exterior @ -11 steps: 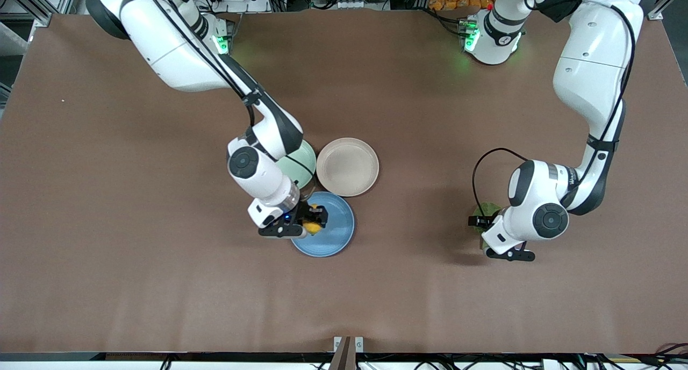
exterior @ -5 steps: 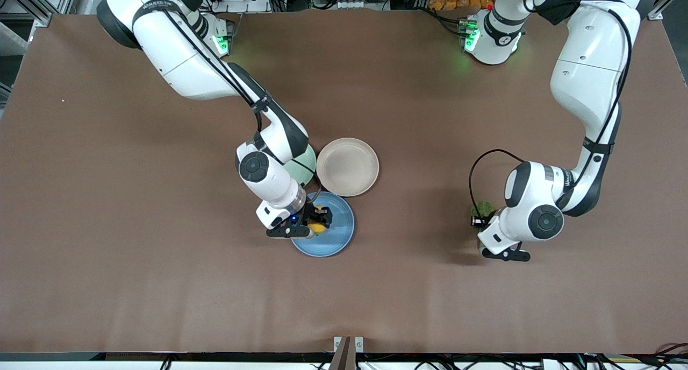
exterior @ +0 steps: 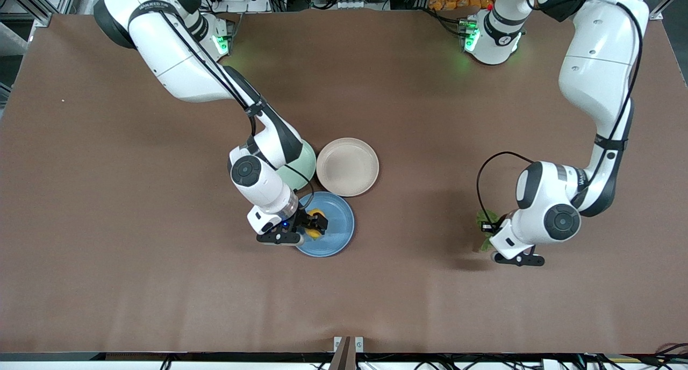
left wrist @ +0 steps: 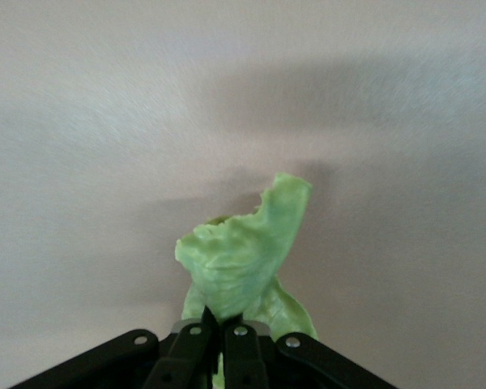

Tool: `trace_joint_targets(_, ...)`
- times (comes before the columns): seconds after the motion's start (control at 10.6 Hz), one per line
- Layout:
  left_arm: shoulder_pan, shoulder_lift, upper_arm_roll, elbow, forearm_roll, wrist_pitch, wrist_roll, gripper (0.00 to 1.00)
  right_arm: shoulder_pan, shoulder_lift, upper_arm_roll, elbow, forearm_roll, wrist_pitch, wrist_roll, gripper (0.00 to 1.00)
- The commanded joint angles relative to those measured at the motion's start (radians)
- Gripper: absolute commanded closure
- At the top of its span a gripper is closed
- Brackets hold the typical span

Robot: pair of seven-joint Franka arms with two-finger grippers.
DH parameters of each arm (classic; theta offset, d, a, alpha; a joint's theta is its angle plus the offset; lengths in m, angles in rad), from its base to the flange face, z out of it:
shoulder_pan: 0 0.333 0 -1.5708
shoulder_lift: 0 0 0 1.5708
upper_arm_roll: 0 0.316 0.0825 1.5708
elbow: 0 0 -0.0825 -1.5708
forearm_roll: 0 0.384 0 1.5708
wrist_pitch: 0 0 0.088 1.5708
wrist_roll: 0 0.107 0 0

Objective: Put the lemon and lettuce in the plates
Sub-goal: 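Lower the lemon onto the blue plate and open the right gripper, then carry the lettuce to the beige plate while the right gripper withdraws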

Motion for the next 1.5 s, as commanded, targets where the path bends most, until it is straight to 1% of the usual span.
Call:
trace_joint_targets(0.0,0.014,-0.084,-0.001,-0.024,0.012,-0.011,-0.020,1.00,-0.013,-0.022,0.013,0.035,-0.008,-0.108,0.054,0.00)
trace_joint_targets(0.09,0.014,-0.104,-0.001,-0.024,0.009,-0.012,-0.027,1.00,-0.037,-0.045,0.016,0.077,0.001,-0.231,0.068,0.00)
trace_joint_targets(0.28,0.013,-0.130,-0.006,-0.021,-0.039,-0.029,-0.044,1.00,-0.054,-0.065,0.012,0.209,0.066,-0.485,0.055,0.00)
trace_joint_targets(0.38,0.005,-0.142,-0.007,-0.019,-0.063,-0.043,-0.055,1.00,-0.074,-0.101,0.009,0.216,0.064,-0.550,0.021,0.00)
trace_joint_targets(0.47,-0.010,-0.148,-0.010,-0.014,-0.074,-0.050,-0.100,1.00,-0.092,-0.141,-0.011,0.210,0.066,-0.603,-0.043,0.00)
trace_joint_targets(0.56,-0.039,-0.153,-0.010,-0.013,-0.074,-0.052,-0.160,1.00,-0.121,-0.172,-0.017,0.208,0.066,-0.670,-0.085,0.00)
trace_joint_targets(0.66,-0.073,-0.156,-0.010,-0.011,-0.074,-0.054,-0.214,1.00,-0.146,-0.207,-0.026,0.193,0.066,-0.719,-0.123,0.00)
trace_joint_targets(0.75,-0.105,-0.155,-0.010,-0.011,-0.076,-0.055,-0.278,1.00,-0.172,-0.254,-0.040,0.153,0.064,-0.730,-0.164,0.00)
trace_joint_targets(0.94,-0.189,-0.142,-0.009,-0.004,-0.076,-0.054,-0.405,1.00,-0.244,-0.348,-0.046,0.046,0.064,-0.729,-0.316,0.00)
trace_joint_targets(1.03,-0.213,-0.133,-0.010,0.013,-0.076,-0.054,-0.452,1.00,-0.275,-0.389,-0.063,-0.008,0.064,-0.729,-0.399,0.00)
trace_joint_targets(1.22,-0.278,-0.119,-0.010,0.035,-0.076,-0.052,-0.550,1.00,-0.289,-0.469,-0.146,-0.112,0.064,-0.727,-0.548,0.00)
trace_joint_targets(1.41,-0.332,-0.116,-0.010,0.033,-0.086,-0.052,-0.608,1.00,-0.292,-0.514,-0.210,-0.170,0.063,-0.732,-0.648,0.00)
